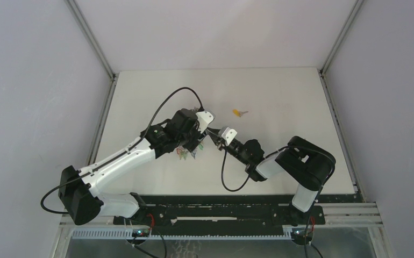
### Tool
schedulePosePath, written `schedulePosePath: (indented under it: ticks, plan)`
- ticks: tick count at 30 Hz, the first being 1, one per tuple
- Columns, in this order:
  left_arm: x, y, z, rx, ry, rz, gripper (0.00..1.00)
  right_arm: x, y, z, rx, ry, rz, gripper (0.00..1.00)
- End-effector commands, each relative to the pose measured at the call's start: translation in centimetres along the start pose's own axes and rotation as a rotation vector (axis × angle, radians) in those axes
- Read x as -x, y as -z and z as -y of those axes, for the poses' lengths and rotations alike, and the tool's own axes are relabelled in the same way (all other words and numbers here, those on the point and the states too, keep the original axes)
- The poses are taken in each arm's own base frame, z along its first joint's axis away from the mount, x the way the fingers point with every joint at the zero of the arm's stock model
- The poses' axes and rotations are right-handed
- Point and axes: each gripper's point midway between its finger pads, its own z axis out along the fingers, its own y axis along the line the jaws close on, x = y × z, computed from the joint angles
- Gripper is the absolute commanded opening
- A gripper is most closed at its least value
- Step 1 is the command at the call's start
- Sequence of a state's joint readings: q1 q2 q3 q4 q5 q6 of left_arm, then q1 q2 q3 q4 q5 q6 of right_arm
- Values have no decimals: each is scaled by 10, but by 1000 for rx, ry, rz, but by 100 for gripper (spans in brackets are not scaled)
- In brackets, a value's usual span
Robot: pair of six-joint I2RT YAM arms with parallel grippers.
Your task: Put the keys on the keyring
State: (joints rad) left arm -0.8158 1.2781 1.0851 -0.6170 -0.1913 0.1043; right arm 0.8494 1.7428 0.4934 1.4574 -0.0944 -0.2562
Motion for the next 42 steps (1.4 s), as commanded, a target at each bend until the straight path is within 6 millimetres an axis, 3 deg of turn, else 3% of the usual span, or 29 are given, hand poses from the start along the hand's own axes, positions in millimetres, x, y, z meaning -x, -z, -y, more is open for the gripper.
schedulePosePath:
  ticks: [1,12,20,24,30,42]
  plan:
    - [45,21,-9,28,35,133,10,31,-3,4,-14,17,90,10]
    - [44,17,-10,47,79,124,10,30,2,-6,36,13,89,2]
    - [47,21,-9,38,91,145,9,23,8,0,-3,4,63,15]
    - [46,21,-10,43,93,144,9,26,10,-10,52,-7,76,18]
    - [49,21,-9,36,99,149,8,29,9,-24,118,-21,92,18]
    - [50,22,-3,2,102,155,9,29,4,-21,102,-16,94,14]
